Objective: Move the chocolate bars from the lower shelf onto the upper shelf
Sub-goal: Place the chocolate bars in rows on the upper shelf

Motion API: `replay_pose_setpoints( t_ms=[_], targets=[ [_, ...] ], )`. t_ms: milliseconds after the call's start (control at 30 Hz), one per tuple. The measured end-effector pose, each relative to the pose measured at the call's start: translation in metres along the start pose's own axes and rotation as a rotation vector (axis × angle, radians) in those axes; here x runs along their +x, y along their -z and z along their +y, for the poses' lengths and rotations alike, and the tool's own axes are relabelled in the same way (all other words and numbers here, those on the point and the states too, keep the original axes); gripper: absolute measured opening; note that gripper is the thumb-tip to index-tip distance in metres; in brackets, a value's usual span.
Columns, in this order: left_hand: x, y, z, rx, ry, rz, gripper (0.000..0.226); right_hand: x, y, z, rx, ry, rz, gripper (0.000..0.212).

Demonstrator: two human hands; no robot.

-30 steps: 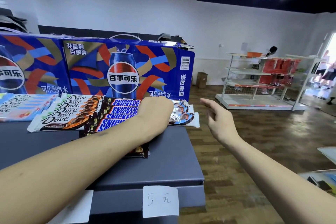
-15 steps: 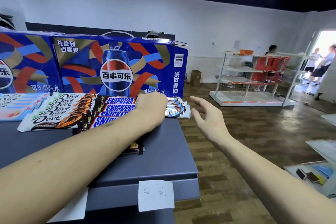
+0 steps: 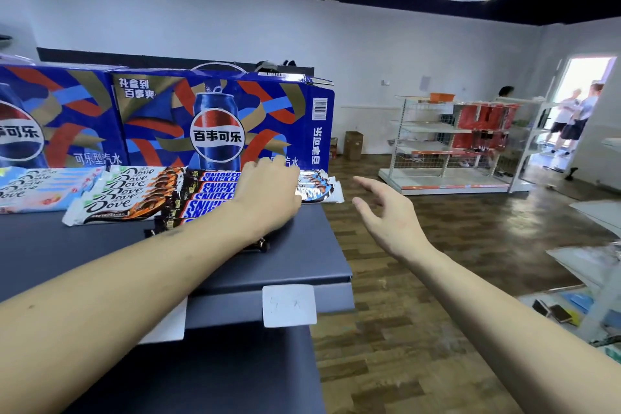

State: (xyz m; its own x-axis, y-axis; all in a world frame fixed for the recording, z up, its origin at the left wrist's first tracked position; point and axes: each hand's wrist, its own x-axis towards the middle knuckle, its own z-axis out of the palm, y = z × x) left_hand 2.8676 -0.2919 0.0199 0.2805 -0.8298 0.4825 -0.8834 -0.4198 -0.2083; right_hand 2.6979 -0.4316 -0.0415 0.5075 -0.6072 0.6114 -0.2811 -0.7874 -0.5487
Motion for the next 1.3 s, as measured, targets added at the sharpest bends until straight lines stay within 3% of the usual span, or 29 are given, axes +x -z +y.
replay_pose_setpoints(
  t_ms=[400, 633, 833, 1067, 1300],
  targets=[
    [-0.154, 0.052, 0.016, -0.184, 0.059, -0.02, 0.054, -0.118, 0.04, -0.075, 0.067, 0.001, -0.065, 0.045],
    [-0.258, 0.056, 0.014, -0.225, 0.107, -0.085, 0.054, -0.199, 0.018, -0.113, 0.136, 0.06, -0.054, 0.037],
    [-0.336, 0.034, 0.004, -0.223, 0.189, -0.193, 0.057, -0.258, -0.03, -0.137, 0.16, 0.098, -0.332, 0.042],
    [-0.425, 0.024, -0.063, -0.209, 0.379, -0.26, 0.056, -0.287, -0.094, -0.181, 0.117, 0.127, -0.518, 0.048],
    [-0.516, 0.029, -0.165, -0.178, 0.547, -0.269, 0.056, -0.313, -0.184, -0.277, 0.187, 0.152, -0.653, 0.049]
  ],
)
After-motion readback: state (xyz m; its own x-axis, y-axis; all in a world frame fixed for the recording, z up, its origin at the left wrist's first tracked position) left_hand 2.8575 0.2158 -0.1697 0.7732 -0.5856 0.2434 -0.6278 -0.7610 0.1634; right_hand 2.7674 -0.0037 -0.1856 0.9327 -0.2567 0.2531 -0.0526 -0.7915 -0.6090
